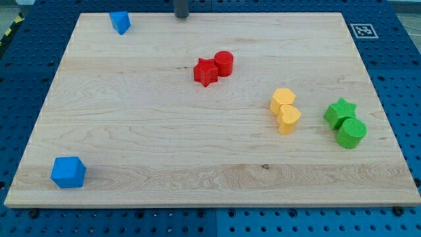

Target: Place your arm to the top of the blue triangle

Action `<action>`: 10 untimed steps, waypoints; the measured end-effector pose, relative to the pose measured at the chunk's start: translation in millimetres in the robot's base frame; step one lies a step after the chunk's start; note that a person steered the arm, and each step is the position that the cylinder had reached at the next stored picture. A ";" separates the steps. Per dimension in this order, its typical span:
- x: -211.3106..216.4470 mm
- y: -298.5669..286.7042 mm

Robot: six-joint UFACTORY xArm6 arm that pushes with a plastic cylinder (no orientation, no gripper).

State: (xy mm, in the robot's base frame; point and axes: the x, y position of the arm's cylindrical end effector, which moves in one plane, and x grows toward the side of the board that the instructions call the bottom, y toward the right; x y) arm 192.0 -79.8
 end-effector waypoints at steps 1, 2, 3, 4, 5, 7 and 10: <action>1.0 -19.7; -0.1 -40.7; 0.3 -51.0; -0.7 -60.9; -0.5 -81.1; 0.1 -107.2; 0.1 -129.7</action>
